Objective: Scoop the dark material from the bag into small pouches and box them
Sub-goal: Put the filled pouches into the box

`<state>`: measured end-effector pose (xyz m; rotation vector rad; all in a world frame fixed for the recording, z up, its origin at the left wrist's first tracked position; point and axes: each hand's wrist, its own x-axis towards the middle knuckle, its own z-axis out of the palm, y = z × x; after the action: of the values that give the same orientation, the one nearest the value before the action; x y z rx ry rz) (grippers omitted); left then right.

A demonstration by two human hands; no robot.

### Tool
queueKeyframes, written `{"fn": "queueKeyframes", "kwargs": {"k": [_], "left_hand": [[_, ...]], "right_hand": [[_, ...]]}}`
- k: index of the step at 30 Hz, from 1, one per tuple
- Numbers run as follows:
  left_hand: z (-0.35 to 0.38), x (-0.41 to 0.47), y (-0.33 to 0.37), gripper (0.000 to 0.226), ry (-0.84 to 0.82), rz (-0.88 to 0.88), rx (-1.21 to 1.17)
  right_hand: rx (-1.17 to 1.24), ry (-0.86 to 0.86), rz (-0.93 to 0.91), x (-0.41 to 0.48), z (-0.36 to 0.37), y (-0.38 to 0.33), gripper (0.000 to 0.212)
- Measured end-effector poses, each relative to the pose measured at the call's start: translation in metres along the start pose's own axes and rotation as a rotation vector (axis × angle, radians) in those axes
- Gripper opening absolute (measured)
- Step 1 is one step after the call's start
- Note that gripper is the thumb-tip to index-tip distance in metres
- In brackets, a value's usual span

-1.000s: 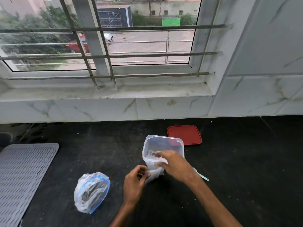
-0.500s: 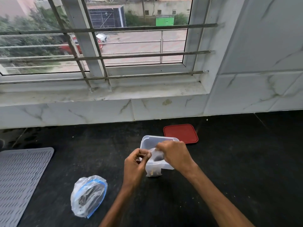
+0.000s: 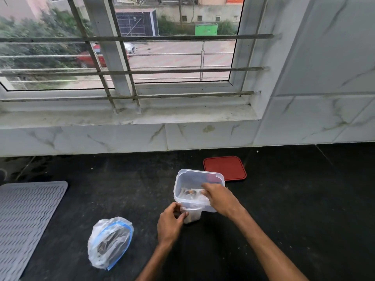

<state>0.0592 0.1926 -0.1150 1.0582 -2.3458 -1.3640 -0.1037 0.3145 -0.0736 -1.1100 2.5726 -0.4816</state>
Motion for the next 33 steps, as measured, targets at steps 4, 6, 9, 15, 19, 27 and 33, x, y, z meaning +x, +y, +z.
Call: {"fn": "queueKeyframes", "kwargs": {"k": [4,6,9,15,19,27,33], "left_hand": [[-0.007,-0.015,0.006,0.017,-0.068,0.122,-0.075],[-0.015,-0.022,0.014,0.014,-0.059,0.168,-0.128],[-0.027,-0.018,0.031,0.011,-0.035,0.226,-0.228],[-0.051,0.025,0.042,0.022,0.113,0.218,-0.239],[-0.037,0.048,0.022,0.026,0.063,0.121,-0.066],[-0.015,0.06,0.023,0.039,0.018,0.043,0.116],[-0.019,0.03,0.017,0.048,-0.022,0.025,0.249]], "right_hand": [[0.295,-0.16,-0.101,-0.03,-0.023,-0.022,0.034],[0.178,-0.293,-0.174,-0.043,-0.025,-0.028,0.029],[0.046,-0.16,-0.234,-0.046,-0.029,-0.034,0.019],[0.021,0.254,-0.19,-0.011,-0.065,-0.037,0.018],[-0.183,0.086,-0.174,0.015,-0.037,-0.038,0.028],[0.18,-0.088,-0.126,0.023,-0.006,-0.009,0.026],[0.112,0.329,-0.025,0.061,-0.036,0.071,0.042]]}}
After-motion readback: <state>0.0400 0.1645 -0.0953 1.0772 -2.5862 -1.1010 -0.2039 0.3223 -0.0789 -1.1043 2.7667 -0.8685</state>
